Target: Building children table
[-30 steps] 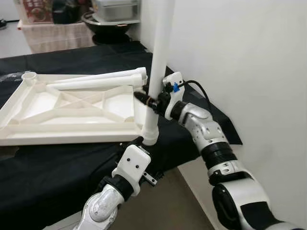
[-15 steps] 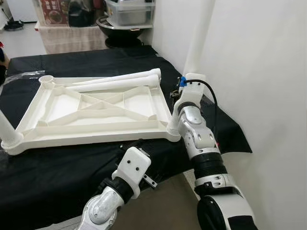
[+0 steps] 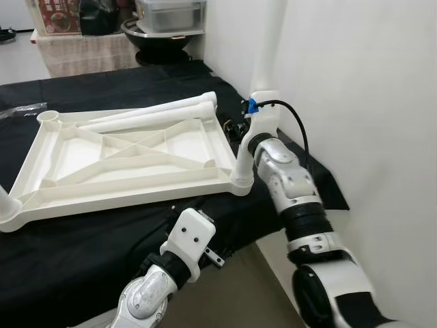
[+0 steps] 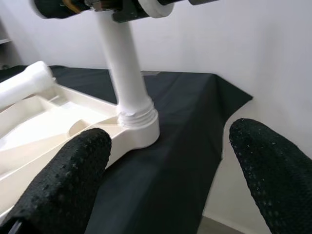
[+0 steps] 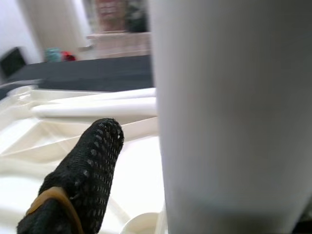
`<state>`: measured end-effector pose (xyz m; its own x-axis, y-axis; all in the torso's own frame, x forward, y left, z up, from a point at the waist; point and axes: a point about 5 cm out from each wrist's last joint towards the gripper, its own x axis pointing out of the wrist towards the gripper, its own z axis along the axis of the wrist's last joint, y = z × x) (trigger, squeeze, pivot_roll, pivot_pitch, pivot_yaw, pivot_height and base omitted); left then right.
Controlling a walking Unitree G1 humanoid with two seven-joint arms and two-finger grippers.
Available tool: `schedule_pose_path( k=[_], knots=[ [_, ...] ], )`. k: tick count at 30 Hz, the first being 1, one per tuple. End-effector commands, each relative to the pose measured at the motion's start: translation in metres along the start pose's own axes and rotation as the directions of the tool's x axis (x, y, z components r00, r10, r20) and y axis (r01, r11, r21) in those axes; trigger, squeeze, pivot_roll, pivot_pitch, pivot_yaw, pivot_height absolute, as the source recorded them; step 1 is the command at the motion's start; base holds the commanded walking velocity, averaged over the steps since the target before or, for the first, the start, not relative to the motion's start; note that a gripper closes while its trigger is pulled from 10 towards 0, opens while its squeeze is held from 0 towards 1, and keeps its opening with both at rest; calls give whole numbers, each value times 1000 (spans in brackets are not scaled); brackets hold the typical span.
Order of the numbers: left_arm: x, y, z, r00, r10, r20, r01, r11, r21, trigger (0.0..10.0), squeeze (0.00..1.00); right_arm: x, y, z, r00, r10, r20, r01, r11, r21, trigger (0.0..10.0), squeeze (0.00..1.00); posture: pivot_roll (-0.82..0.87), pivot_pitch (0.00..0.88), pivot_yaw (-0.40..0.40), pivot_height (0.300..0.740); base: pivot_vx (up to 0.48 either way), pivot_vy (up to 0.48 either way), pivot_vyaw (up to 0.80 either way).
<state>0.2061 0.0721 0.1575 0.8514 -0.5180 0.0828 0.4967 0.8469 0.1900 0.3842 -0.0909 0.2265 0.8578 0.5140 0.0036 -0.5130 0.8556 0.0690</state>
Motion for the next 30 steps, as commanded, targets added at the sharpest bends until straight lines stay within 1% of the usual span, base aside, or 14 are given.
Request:
schedule_pose_path(
  k=[1,3,5,7,8,10,14,16,17,18,19,22,29,30],
  knots=[
    [1,-1,-1,1000,-10,-8,10,1000,3,10000,0,-5,15,-6,963,269,-14,-268,963,26,10000,0,42,11,-86,740,0,0,0],
    [1,-1,-1,1000,-10,-8,10,1000,3,10000,0,-5,15,-6,963,269,-14,-268,963,26,10000,0,42,11,-86,740,0,0,0],
    [2,-1,-1,1000,-9,-7,9,1000,4,10000,0,-25,14,-8,836,549,9,-549,836,-10,10000,0,49,15,-85,740,0,0,0],
    [2,-1,-1,1000,-9,-7,9,1000,4,10000,0,-25,14,-8,836,549,9,-549,836,-10,10000,0,49,15,-85,740,0,0,0],
    [2,-1,-1,1000,-9,-5,9,1000,3,10000,0,-32,15,-10,724,689,26,-690,724,19,10000,0,55,16,-89,740,0,0,0],
    [2,-1,-1,1000,-9,-5,9,1000,3,10000,0,-32,15,-10,724,689,26,-690,724,19,10000,0,55,16,-89,740,0,0,0],
    [2,-1,0,1000,-7,-2,7,1000,3,10000,0,-22,21,-11,667,743,43,-744,665,64,10000,0,62,17,-93,740,0,0,0],
    [2,-1,0,1000,-7,-1,7,1000,2,10000,0,-18,25,-13,663,747,45,-748,659,79,10000,0,62,17,-93,740,0,0,0],
    [2,-1,1,1000,-6,-1,6,1000,3,10000,0,-14,27,-15,672,739,43,-740,668,75,1882,0,66,16,-94,740,0,0,0],
    [2,-1,1,1000,-6,-1,6,1000,3,10000,0,-14,27,-15,672,739,43,-740,668,75,1882,0,66,16,-94,740,0,0,0],
    [2,-1,1,1000,-4,-1,4,1000,4,10000,0,-11,30,-19,680,732,40,-733,676,74,0,0,66,16,-94,740,0,0,0],
    [1,-1,0,1000,-3,-3,3,1000,3,10000,0,-9,32,-21,691,722,36,-723,688,60,0,0,70,10,-98,740,0,0,0],
    [0,-3,-1,1000,-7,-6,7,1000,2,10000,0,2,23,-21,867,497,45,-498,867,13,0,0,58,0,-94,740,0,0,0],
    [0,-3,-1,1000,-7,-6,7,1000,2,10000,0,2,23,-21,867,497,45,-498,867,13,0,0,58,0,-94,740,0,0,0]
  ],
)
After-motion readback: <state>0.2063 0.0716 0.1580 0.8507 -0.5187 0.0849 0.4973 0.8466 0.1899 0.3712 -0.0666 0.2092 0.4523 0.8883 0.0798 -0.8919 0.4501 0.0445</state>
